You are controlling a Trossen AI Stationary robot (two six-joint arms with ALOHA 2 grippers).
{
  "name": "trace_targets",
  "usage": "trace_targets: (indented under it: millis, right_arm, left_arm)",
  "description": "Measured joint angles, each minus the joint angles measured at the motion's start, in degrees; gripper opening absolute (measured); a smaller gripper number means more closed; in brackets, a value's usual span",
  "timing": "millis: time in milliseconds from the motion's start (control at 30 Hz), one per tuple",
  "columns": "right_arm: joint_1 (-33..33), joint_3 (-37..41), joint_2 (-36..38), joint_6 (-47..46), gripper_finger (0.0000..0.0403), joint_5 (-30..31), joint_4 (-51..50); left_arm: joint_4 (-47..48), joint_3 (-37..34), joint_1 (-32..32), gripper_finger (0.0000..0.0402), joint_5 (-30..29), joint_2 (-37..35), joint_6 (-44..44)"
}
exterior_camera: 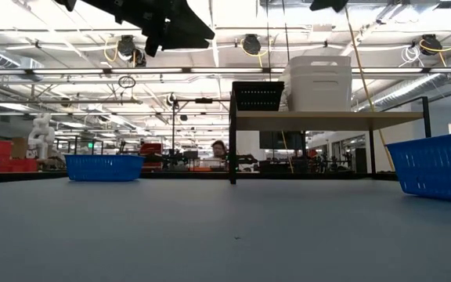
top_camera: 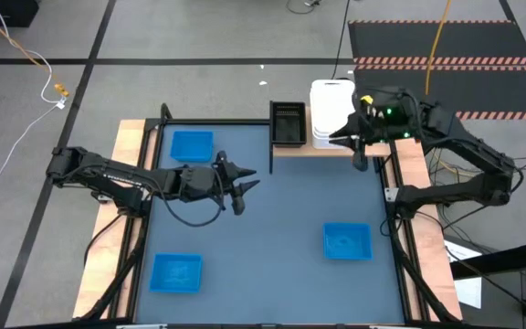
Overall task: Stack baskets on shelf by color
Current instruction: Put the middle right blue bin into the shelf
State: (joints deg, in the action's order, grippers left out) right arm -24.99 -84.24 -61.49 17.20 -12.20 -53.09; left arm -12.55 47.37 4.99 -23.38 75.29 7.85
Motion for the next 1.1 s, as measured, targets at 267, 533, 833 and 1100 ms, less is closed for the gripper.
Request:
trace_targets:
  millis: [267, 533, 833, 1100]
  right_arm:
    - [3.5, 12.4, 4.3, -2.0, 0.0052, 0.1, 13.2]
    - [14.5, 17.7, 4.4, -3.9, 0.0052, -6.2, 14.9]
    - [29.4, 30.9, 5.0, 1.2, 0.0052, -3.2, 9.7]
    - [39.6, 32.0, 3.8, -6.2, 0.0052, 7.5, -9.8]
  left_arm:
    - [0.7, 0.0, 0.0, 0.0145, 0.0, 0.0, -2.1]
    - [0.7, 0.0, 0.0, 0.0145, 0.0, 0.5, -1.9]
    - [3.2, 0.0, 1.6, 0.0145, -0.1, 0.5, -1.7]
    - [6.8, 0.0, 1.4, 0.0145, -0.2, 0.5, 0.2]
